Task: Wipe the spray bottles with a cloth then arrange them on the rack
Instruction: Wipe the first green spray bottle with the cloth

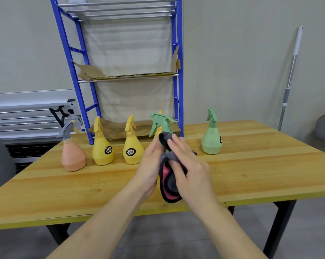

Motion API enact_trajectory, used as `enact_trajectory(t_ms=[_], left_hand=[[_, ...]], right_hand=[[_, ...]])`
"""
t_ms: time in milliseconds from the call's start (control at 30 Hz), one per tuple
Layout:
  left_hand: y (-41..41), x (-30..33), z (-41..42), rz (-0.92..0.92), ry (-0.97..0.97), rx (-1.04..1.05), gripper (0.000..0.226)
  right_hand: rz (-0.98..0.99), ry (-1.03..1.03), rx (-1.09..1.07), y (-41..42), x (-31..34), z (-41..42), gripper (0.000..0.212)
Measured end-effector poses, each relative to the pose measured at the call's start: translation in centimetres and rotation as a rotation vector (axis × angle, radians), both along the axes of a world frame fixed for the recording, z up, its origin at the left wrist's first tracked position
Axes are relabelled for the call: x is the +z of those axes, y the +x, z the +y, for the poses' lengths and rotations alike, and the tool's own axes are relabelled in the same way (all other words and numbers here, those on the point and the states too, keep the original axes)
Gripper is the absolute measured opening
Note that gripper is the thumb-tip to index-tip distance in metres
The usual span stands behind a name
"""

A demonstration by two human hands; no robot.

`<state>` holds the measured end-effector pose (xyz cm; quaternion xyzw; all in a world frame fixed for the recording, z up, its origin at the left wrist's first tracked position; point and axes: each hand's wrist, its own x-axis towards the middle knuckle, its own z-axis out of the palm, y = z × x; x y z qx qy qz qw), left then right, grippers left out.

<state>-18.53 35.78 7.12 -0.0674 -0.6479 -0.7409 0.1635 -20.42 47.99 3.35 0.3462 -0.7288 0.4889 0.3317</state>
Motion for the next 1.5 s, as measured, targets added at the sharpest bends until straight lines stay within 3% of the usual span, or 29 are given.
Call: enact_trajectory(t_ms=[100,233,333,433,633,767,933,1067,1500], left_hand=[[-0.5,-0.8,-0.4,-0.027,0.009,0.021,0.031],[-1.2,-2.7,-0.6,-0.044,-0.042,0.069,0.033],[-1.3,-4.5,-0.8,-0.064,-0.068,0.078,0.035],[-1.4,-5.4,-1.1,-0.054,-0.078,0.084,0.033],[-1.8,-5.9,-1.5,0.001,-0.06,0.156,0.024],[-1.9,-6.3,-1.4,0.048,-0.148,0.238,0.021],[-2.2,-6.7,-1.8,0.075,-0.321,0.356,0.04],[-1.5,-6.8,-1.6,0.039,-0.253,0.287,0.023],[-2.5,-7.0,-1.6,0.117,-0.217,0.305,0.028]], right_hand=[[-0.023,0.001,0.012,-1.1,-0.6,-0.1,0.05],[-0.241,-0.084,0.07,-1.4,-2.0,-0.1,0.054],[-0.467,-0.113,0.081,-1.4,-2.9,0.2,0.047],[-0.55,-0.084,0.119,-1.8,-3.1,0.6,0.036],[-0.567,-0.231,0.183,-2.3,-3.1,-0.2,0.029],[-0.557,-0.351,0.224,-2.2,-1.5,-1.6,0.024],[-0.545,-0.296,0.182,-2.7,-0.3,-2.7,0.005],[-0.605,-0.326,0.209,-3.3,-0.1,-2.6,0.006],[-0.606,-0.318,0.308,-4.2,-0.6,-1.5,0.012]])
